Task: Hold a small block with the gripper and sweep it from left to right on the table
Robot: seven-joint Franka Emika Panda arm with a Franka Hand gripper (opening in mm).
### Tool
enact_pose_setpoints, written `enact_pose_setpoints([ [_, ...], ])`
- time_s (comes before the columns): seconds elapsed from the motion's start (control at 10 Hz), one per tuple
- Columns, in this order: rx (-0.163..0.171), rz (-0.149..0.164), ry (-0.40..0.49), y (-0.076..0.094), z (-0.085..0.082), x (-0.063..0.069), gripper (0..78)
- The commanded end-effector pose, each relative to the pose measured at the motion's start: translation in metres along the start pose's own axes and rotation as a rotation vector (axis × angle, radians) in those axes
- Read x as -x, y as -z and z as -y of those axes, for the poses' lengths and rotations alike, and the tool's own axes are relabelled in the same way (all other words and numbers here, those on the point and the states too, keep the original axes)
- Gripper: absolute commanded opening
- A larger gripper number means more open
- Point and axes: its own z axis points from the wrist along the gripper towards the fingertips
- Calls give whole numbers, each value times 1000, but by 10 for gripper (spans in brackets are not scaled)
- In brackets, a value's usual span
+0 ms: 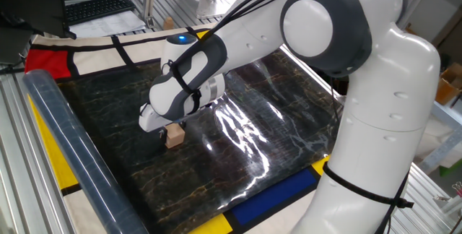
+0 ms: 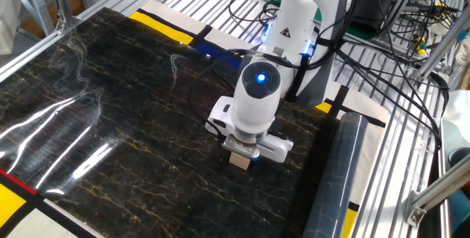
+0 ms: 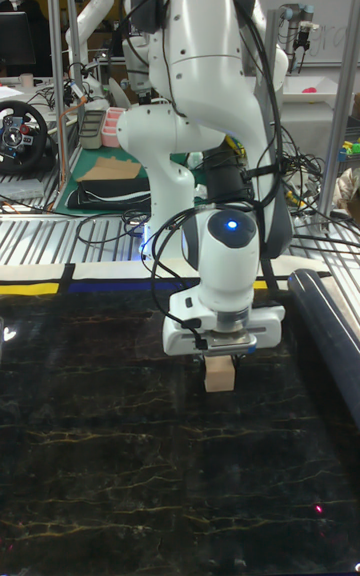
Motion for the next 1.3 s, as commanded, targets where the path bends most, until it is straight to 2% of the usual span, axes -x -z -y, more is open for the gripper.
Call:
enact_pose_setpoints([
  [0.1, 19, -6, -16, -13, -19, -3, 11],
  [0.3, 22, -5, -34, -15, -32, -6, 11],
  [0.4, 29, -3, -50, -20, -46, -11, 11],
  [0.5, 29, -3, -50, -20, -46, -11, 11],
  [0.6, 43, -2, -62, -23, -60, -17, 11],
  [0.8, 41, -3, -74, -19, -73, -19, 11],
  [1.3, 42, -3, -95, -16, -95, -27, 11],
])
